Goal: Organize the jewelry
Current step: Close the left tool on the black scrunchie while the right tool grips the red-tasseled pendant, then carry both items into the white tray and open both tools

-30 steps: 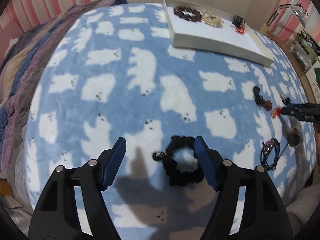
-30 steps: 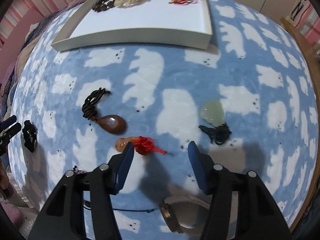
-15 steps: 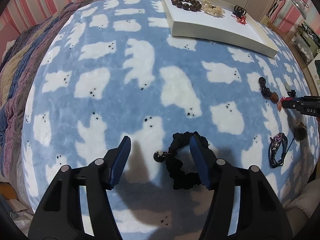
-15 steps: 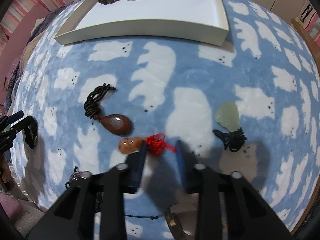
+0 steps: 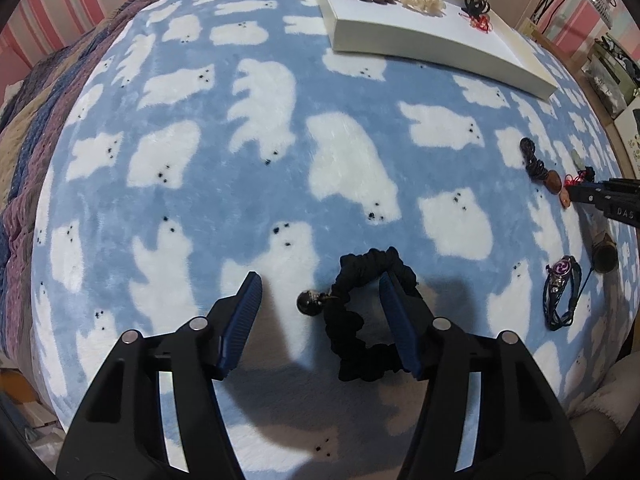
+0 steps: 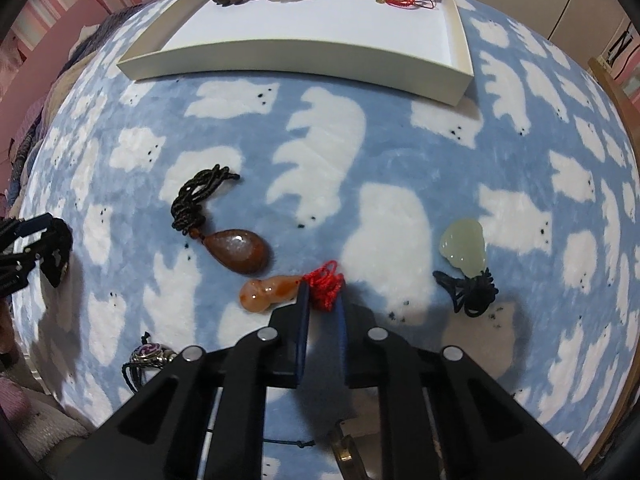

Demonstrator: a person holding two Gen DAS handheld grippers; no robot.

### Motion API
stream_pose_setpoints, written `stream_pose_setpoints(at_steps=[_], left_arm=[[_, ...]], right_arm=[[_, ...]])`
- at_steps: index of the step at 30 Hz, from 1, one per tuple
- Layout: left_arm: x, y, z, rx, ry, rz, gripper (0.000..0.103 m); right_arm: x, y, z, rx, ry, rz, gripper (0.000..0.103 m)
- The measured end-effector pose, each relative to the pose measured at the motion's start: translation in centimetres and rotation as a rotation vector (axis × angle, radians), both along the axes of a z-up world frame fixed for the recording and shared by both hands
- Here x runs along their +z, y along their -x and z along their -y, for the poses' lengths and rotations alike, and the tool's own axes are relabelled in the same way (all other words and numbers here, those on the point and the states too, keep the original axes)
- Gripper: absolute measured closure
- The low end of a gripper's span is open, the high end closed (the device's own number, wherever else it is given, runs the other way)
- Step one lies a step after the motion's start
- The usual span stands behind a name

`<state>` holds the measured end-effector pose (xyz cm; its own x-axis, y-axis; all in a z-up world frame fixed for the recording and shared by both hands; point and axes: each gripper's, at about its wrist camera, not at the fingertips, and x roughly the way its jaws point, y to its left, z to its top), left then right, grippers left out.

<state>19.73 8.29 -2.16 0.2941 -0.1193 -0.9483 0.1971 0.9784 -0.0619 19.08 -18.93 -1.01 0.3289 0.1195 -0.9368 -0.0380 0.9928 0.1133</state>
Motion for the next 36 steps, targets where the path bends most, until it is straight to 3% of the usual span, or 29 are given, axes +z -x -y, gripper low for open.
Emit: stream_pose_setpoints(at_steps=[3,8,11,23,31,36], left_arm=[[-0.2,-0.1,0.1,0.004,-0.012,0.002,0.046],[0.1,-0.3,0.0,0.014,-0.021,0.016,0.075],[0.3,-0.4,-0.2,0.029,-0.012,0.017,0.084],[2.9,-0.7,1.6,0.011,0.023,0.103,0.087],[8.0,-3.8,4.7,-0.009,0.026,0.246,0.087],[9.5,-7.1,6.3,-0.016,0.054,0.251,0.087]], right_arm=[[0.0,-0.2,-0.2,-0.002,-0.001,0.004,0.09],[0.2,0.2,0.0,0.009,0.013,0.029,0.092],[0.2,0.3,0.2,0.011,0.014,0.034,0.093],[2.4,0.4,0.9,0.0,-0.002,0.119,0.094],[6.9,-0.3,1.2,-0.002,0.021,0.255,0.094],[10.3,-2.1,2.1,-0.035,0.045,0.351,0.094]])
